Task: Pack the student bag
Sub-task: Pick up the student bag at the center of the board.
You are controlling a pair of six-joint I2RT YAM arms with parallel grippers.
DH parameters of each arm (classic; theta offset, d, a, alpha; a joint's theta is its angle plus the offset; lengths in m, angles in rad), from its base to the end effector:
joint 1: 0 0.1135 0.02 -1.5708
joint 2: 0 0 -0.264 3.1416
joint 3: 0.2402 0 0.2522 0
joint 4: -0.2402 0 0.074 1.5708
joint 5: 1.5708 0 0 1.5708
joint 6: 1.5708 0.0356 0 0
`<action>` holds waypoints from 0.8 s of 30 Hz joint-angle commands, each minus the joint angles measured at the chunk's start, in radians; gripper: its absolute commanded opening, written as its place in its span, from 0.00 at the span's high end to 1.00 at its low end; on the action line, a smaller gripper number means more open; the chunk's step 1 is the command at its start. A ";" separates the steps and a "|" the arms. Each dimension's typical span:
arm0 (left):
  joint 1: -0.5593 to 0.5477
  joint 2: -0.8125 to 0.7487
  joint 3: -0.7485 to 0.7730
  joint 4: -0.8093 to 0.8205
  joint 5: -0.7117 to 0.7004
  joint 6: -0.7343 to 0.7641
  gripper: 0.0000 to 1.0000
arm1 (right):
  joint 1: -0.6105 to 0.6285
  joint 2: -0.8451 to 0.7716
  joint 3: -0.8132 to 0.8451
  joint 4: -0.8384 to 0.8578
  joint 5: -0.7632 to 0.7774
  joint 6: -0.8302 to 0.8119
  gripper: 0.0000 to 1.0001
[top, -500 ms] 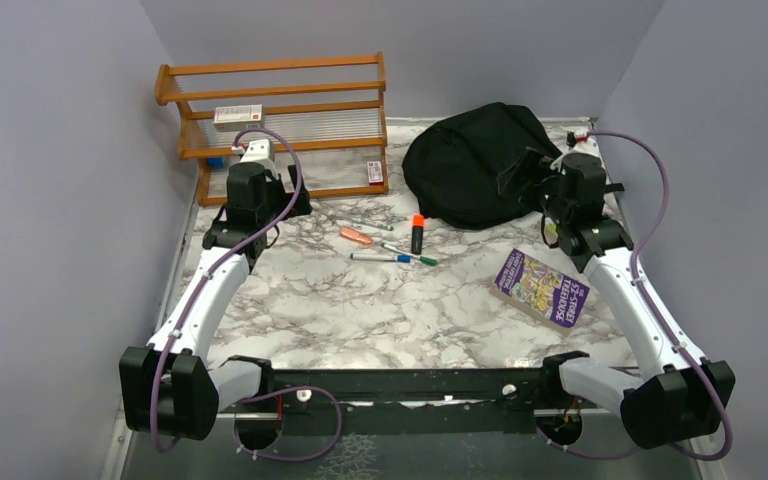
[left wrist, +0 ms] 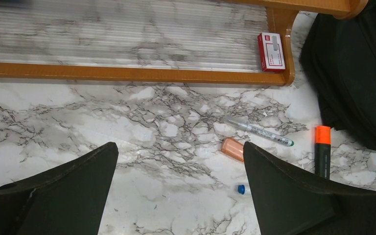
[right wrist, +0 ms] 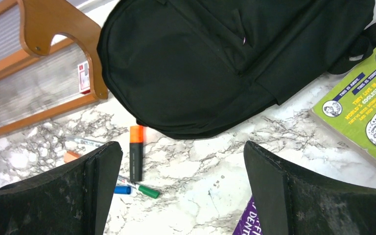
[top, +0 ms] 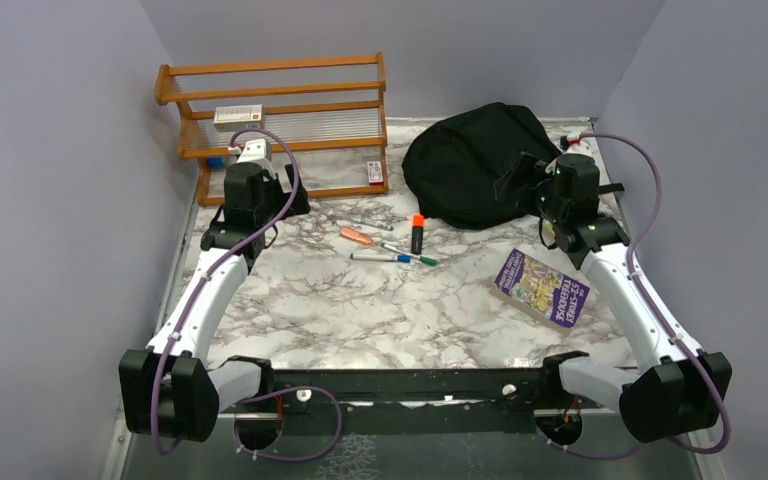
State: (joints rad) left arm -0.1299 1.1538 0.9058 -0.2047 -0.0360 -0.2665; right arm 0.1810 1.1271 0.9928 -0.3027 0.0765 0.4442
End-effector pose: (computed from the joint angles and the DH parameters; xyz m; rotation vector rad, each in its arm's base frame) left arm 0.2618 -0.0329 0.3050 -0.1613 2.0234 -0.2142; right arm 0.2530 0.0435 0.3323 0.3139 1.9966 0.3220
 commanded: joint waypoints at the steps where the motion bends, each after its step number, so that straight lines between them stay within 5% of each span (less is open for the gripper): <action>1: 0.017 -0.026 -0.005 0.020 -0.014 -0.012 0.01 | -0.008 0.046 0.018 -0.054 -0.049 -0.007 0.00; 14: 0.018 -0.030 -0.003 0.019 0.012 -0.017 0.01 | 0.003 0.337 0.141 -0.036 -0.390 -0.190 0.05; 24: 0.022 -0.004 0.001 0.019 0.055 -0.028 0.01 | 0.210 0.676 0.439 -0.086 -0.234 -0.361 0.04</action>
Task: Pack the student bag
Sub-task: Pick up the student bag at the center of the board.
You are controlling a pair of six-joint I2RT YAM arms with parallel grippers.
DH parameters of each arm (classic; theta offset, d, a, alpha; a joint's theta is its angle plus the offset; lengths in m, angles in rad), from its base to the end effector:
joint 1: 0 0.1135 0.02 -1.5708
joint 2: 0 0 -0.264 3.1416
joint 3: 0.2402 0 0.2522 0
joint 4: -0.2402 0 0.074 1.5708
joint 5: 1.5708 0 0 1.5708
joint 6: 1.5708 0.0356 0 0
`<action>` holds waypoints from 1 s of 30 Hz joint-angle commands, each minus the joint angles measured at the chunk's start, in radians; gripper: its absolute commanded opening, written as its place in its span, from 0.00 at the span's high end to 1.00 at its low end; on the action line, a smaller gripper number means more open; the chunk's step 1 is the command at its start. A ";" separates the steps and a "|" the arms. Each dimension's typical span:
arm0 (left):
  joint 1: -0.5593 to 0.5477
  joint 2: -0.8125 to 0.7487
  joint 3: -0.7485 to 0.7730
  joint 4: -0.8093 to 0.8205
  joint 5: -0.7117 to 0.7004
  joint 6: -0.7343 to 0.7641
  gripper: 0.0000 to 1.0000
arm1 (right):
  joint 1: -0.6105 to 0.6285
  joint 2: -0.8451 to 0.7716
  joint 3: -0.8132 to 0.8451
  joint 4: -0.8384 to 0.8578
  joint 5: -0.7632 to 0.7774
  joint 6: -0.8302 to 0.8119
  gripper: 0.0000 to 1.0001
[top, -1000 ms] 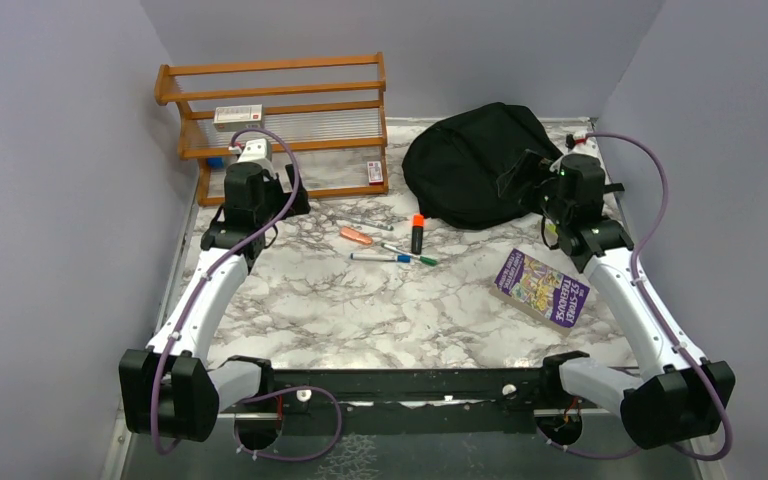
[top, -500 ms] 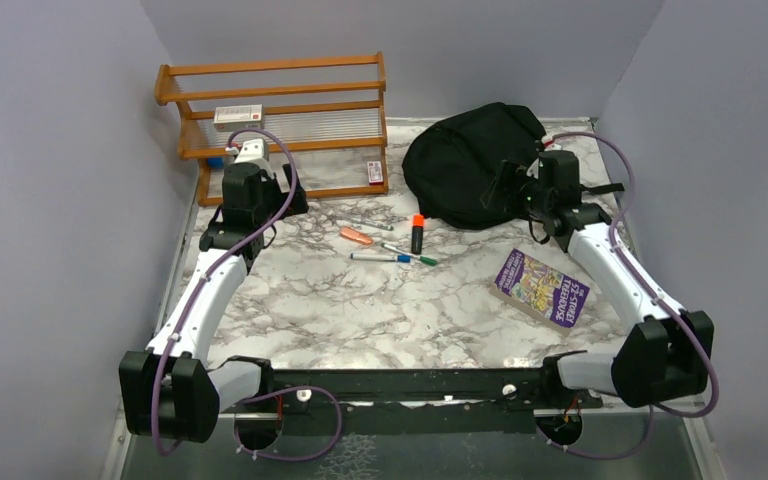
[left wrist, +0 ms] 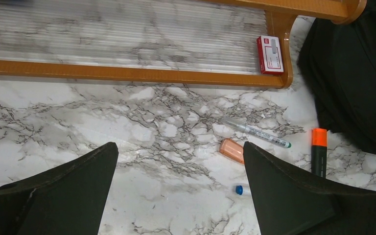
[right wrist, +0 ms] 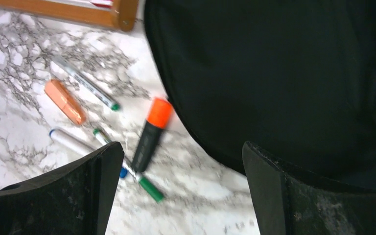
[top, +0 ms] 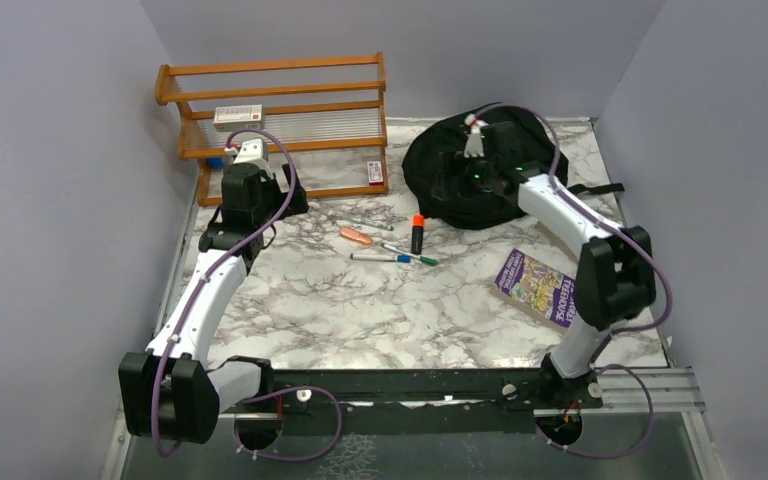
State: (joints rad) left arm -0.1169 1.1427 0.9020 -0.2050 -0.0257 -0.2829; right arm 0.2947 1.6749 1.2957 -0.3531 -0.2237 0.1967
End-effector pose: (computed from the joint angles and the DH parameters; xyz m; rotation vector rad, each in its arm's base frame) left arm 0.2598 -0.0296 0.3063 -0.1841 2.0154 -0.2279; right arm 0.3595 0.1174 0.2684 -0.2307 2.3230 0.5067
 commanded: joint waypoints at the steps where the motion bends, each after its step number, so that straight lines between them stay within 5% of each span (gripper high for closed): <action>1: 0.011 0.014 0.006 0.017 0.054 -0.012 0.01 | 0.121 0.162 0.172 -0.041 0.097 -0.140 0.03; 17: 0.065 0.043 0.003 0.035 0.166 -0.034 0.01 | 0.199 0.514 0.415 -0.030 0.355 -0.347 0.13; 30: 0.108 0.052 -0.002 0.048 0.207 -0.048 0.01 | 0.199 0.493 0.316 0.109 0.527 -0.320 0.56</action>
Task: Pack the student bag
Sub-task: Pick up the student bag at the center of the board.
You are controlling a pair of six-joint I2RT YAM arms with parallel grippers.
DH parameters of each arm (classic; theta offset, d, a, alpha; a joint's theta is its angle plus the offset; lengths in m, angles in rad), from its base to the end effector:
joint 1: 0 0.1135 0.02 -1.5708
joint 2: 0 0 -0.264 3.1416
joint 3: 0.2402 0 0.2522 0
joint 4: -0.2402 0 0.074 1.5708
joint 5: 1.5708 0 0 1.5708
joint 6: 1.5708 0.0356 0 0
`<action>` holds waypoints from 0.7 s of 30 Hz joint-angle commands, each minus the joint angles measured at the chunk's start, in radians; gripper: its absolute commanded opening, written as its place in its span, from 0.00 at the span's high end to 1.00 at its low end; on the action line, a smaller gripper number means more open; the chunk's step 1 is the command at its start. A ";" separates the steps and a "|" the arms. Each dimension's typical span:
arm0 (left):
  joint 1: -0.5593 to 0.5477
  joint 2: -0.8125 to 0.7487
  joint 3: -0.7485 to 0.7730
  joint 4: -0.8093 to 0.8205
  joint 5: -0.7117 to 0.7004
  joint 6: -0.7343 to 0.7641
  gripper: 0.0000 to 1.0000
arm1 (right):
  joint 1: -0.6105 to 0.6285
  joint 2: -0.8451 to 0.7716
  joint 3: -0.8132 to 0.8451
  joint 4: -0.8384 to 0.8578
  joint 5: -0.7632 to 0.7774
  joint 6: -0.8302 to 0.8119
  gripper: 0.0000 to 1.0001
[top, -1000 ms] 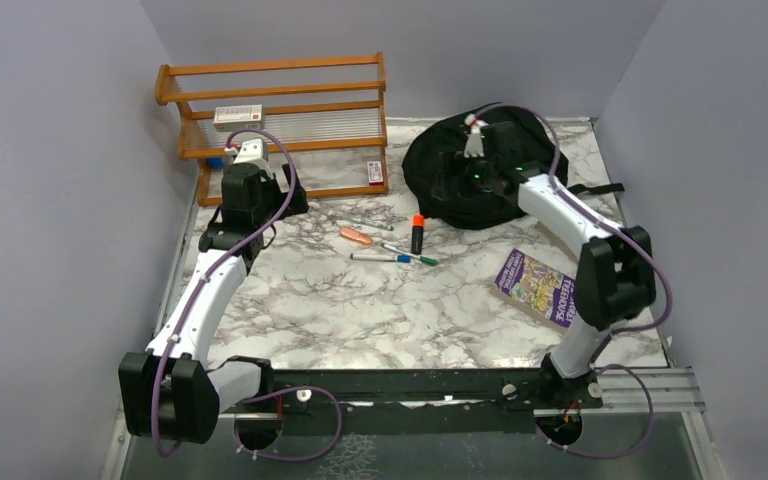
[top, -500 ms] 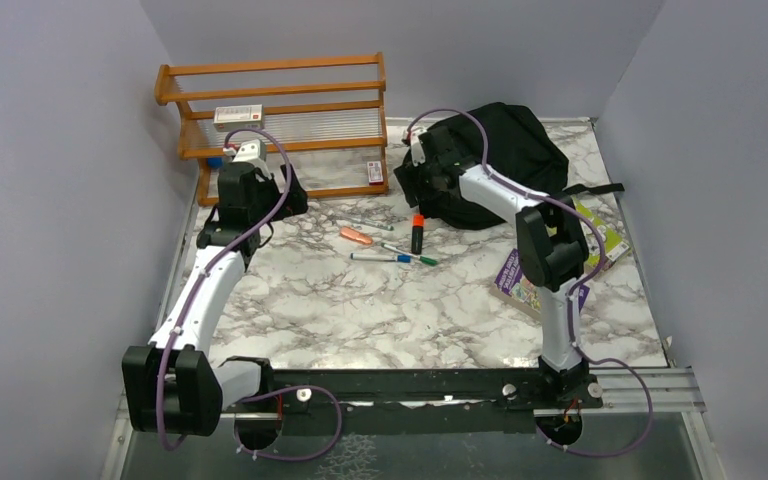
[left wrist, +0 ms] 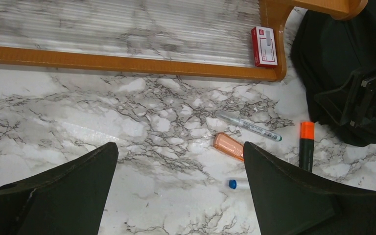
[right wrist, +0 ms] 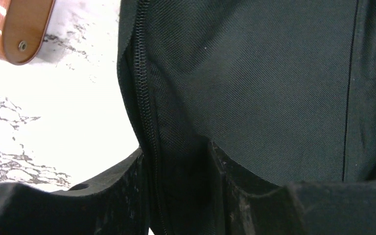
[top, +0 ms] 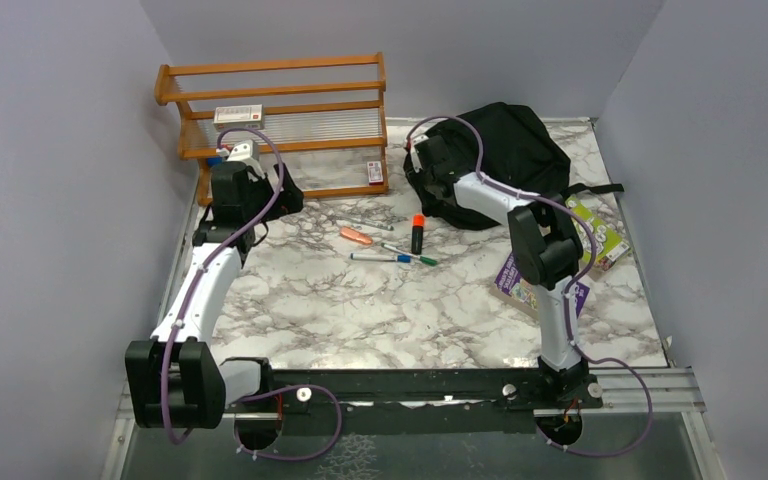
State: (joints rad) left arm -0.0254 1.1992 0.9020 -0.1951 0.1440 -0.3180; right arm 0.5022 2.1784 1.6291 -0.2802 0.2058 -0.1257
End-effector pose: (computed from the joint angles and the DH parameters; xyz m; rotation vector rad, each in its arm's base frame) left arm 0.2720 -0.0120 0.2935 -0.2139 2.0661 -0.3597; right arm 0.4281 0.2268 0.1732 -0.6432 2.2900 -0.0683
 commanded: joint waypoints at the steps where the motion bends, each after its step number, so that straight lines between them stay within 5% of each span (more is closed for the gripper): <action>1: 0.016 -0.004 -0.003 0.037 0.038 -0.013 0.01 | -0.008 -0.024 -0.027 0.044 0.097 0.008 0.63; 7: 0.016 -0.006 -0.002 0.039 0.045 -0.015 0.01 | -0.010 -0.087 -0.021 0.053 0.103 0.016 0.99; 21: 0.044 -0.006 -0.007 0.053 0.084 -0.026 0.01 | -0.086 -0.315 0.141 -0.095 -0.038 0.037 1.00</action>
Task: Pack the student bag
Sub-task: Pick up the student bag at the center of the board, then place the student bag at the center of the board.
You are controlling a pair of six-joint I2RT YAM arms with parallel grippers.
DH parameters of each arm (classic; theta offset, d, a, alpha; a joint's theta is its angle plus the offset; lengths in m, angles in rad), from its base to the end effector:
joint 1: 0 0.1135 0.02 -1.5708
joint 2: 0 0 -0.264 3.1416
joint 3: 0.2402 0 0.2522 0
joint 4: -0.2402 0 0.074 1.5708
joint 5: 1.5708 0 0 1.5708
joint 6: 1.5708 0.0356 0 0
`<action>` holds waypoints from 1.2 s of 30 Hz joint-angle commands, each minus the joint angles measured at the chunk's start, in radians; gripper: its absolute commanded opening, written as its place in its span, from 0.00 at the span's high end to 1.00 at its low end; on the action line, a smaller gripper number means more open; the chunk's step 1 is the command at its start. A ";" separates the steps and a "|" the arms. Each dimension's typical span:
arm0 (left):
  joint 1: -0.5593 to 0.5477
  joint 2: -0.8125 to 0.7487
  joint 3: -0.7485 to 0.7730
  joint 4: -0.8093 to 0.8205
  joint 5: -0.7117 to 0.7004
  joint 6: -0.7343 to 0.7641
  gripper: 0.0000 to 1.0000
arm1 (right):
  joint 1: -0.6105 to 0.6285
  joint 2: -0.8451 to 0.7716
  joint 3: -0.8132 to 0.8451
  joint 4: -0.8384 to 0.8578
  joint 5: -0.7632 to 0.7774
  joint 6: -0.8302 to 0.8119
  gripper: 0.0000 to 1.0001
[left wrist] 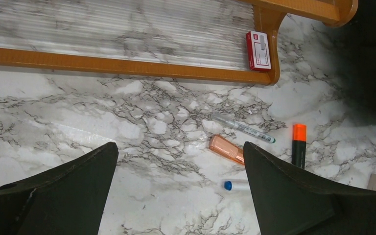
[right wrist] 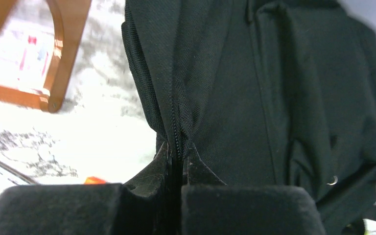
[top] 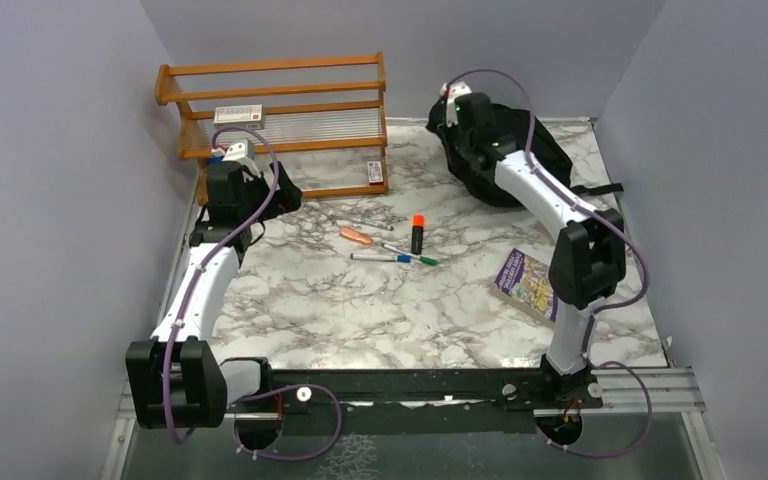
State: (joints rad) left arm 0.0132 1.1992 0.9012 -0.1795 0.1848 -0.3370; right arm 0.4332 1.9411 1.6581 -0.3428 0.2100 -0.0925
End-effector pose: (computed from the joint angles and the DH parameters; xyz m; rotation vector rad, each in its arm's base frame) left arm 0.2728 -0.0029 0.2948 -0.2443 2.0476 -0.3902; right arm 0.4167 0.1846 0.2851 -0.4526 2.1336 -0.0375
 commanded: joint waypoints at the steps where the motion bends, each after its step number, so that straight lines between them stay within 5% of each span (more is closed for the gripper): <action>1: 0.005 -0.008 -0.008 0.039 0.048 -0.007 0.01 | -0.017 -0.080 0.136 -0.055 -0.051 -0.003 0.99; 12: 0.005 -0.036 -0.025 0.081 0.123 -0.018 0.01 | -0.017 -0.190 0.204 -0.206 -0.159 0.039 1.00; 24: 0.005 -0.007 -0.042 0.174 0.278 -0.066 0.01 | -0.016 -0.431 -0.067 -0.304 -0.360 0.176 0.99; 36: -0.039 -0.027 -0.123 0.316 0.341 -0.284 0.01 | 0.050 -0.571 -0.374 -0.142 -0.649 0.313 0.99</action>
State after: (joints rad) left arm 0.0059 1.1934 0.8154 0.0719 0.4961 -0.5179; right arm 0.4347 1.4281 1.3579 -0.6106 -0.3092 0.1238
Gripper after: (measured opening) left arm 0.986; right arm 0.054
